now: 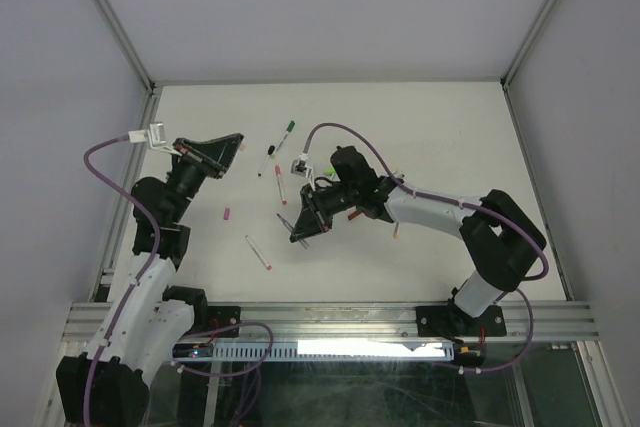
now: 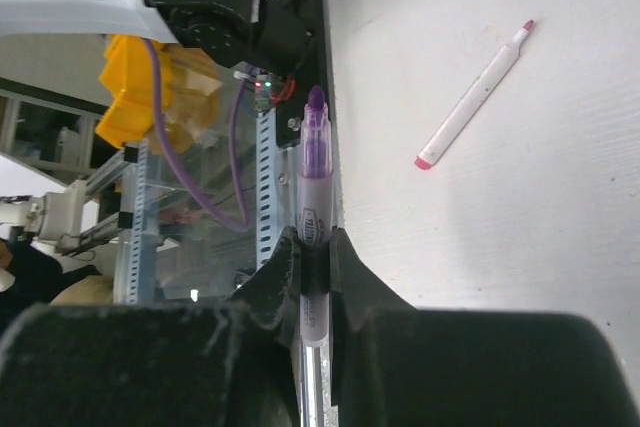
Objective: Open the pen caps
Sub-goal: Place the pen cap at the center of the board.
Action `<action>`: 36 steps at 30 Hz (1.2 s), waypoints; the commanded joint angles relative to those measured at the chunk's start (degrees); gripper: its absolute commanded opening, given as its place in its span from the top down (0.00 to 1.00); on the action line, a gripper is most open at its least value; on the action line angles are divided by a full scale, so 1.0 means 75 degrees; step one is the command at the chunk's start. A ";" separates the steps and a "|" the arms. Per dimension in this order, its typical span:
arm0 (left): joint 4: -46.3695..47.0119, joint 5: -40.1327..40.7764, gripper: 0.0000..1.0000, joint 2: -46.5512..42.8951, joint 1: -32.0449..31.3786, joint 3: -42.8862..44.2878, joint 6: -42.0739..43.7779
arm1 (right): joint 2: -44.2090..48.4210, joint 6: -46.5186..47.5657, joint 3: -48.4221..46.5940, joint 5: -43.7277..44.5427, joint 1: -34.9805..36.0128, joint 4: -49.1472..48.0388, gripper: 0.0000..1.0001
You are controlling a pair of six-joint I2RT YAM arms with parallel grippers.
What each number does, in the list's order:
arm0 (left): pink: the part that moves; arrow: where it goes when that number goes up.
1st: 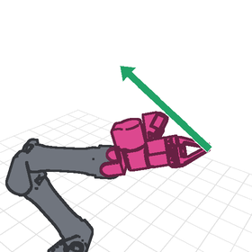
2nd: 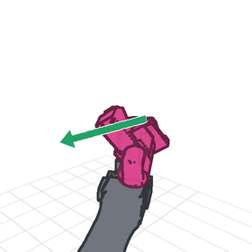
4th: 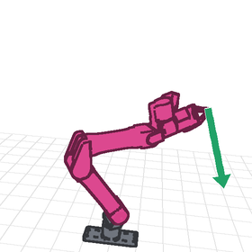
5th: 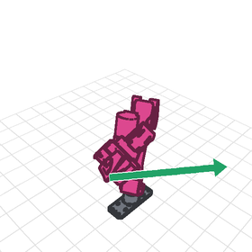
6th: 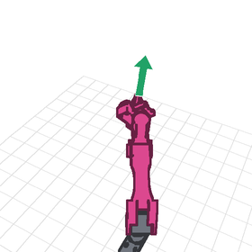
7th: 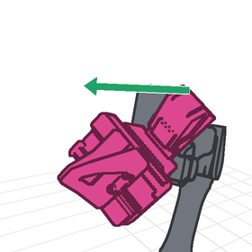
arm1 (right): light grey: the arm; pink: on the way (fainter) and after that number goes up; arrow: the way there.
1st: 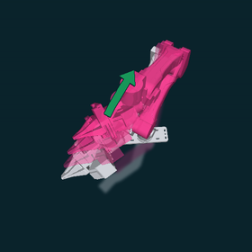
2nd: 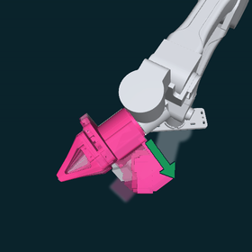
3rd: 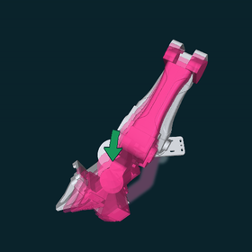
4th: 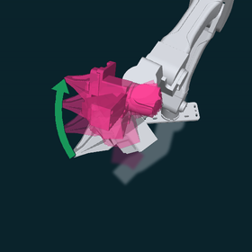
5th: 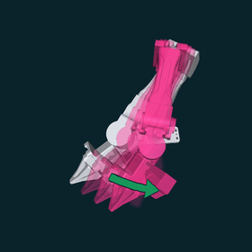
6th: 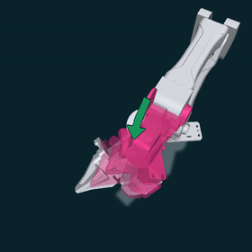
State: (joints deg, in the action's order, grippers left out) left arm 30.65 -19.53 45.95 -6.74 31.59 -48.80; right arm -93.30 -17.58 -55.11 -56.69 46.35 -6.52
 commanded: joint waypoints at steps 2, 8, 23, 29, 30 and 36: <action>-0.3136 0.0916 1.00 -0.1304 0.0007 -0.0846 -0.0109 | -0.0168 0.0717 -0.0720 0.2166 0.0735 0.0946 1.00; -0.4919 0.1931 1.00 -0.1055 0.0008 -0.1258 -0.0790 | -0.0985 0.0331 -0.1622 0.4337 0.1557 0.1825 0.99; -0.5005 0.3012 1.00 0.2232 -0.0087 -0.0679 -0.0525 | -0.2414 -0.0614 -0.2996 0.5648 0.2201 0.2649 0.95; -0.4951 0.3214 1.00 0.2947 -0.0087 -0.0393 -0.0478 | -0.3003 -0.0507 -0.3743 0.5948 0.2202 0.3280 0.93; -0.4935 0.3197 1.00 0.3058 -0.0096 -0.0329 -0.0478 | -0.3051 -0.0474 -0.3769 0.6031 0.2203 0.3323 0.93; -0.4888 0.3208 1.00 0.3400 -0.0105 -0.0218 -0.0256 | -0.3161 -0.0443 -0.3808 0.6171 0.2203 0.3408 0.91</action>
State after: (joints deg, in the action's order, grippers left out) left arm -8.51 3.05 70.96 -6.83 27.68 -52.53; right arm -116.99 -21.06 -81.17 -12.43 62.72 18.31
